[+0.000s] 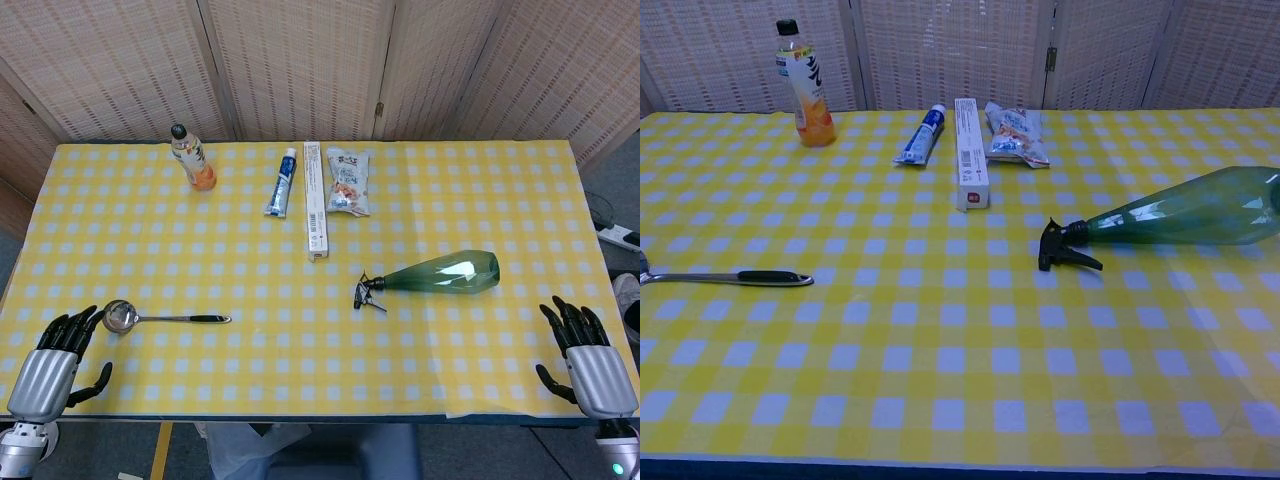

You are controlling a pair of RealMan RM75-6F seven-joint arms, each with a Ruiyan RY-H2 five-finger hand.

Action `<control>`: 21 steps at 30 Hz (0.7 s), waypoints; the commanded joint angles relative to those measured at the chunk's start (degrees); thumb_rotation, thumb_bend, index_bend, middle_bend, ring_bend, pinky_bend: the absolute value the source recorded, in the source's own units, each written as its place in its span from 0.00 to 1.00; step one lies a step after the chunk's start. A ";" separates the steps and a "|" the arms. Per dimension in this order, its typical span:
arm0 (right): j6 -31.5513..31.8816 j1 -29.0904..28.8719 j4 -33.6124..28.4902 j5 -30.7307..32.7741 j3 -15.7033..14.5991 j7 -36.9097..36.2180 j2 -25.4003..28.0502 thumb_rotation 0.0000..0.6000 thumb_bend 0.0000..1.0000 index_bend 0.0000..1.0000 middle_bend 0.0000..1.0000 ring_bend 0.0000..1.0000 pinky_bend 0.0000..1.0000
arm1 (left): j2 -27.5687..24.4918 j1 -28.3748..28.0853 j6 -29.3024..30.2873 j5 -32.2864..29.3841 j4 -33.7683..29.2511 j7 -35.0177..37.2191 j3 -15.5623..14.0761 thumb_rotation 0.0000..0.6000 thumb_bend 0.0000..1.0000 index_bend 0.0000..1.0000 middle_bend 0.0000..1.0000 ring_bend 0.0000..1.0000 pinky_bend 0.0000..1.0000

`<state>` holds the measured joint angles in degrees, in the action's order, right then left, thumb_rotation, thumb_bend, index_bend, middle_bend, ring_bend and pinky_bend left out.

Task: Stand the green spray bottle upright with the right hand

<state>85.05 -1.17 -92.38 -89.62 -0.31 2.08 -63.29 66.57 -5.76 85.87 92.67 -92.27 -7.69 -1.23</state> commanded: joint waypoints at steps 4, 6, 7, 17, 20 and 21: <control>0.07 0.10 -0.37 -0.37 -0.28 -0.88 0.74 1.00 0.34 0.00 0.00 0.04 0.00 | 0.27 -0.27 -0.39 -0.16 0.27 0.01 0.18 0.66 0.49 0.00 0.11 0.15 0.13; 0.12 0.02 -0.36 -0.59 -0.25 -1.23 0.89 1.00 0.34 0.00 0.00 0.04 0.00 | 0.37 -0.37 -0.60 -0.24 0.31 0.06 0.20 0.66 0.49 0.00 0.11 0.14 0.13; 0.06 -0.13 -0.30 -0.77 -0.22 -1.32 0.87 1.00 0.34 0.00 0.00 0.03 0.00 | 0.39 -0.42 -0.66 -0.23 0.32 0.14 0.21 0.66 0.49 0.00 0.11 0.14 0.13; -14.13 -11.53 -5.18 4.16 5.85 4.82 5.94 1.00 0.34 0.00 0.00 0.09 0.00 | 0.49 -1.04 -0.95 0.61 0.84 2.40 0.12 0.66 0.49 0.00 0.11 0.13 0.13; -21.50 -16.85 -7.04 8.57 8.39 8.48 6.31 1.00 0.34 0.00 0.02 0.10 0.00 | 0.17 -0.85 -0.28 1.04 0.42 3.31 0.03 0.66 0.49 0.00 0.11 0.13 0.13; -23.76 -18.44 -7.55 10.09 9.04 9.63 6.36 1.00 0.34 0.00 0.03 0.11 0.00 | 0.05 -0.83 -0.16 1.18 0.35 3.71 -0.02 0.66 0.49 0.00 0.11 0.13 0.13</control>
<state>68.31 -13.93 -97.22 -84.67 5.48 7.36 -58.19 66.78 -6.66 85.51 93.68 -91.76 -4.31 -1.19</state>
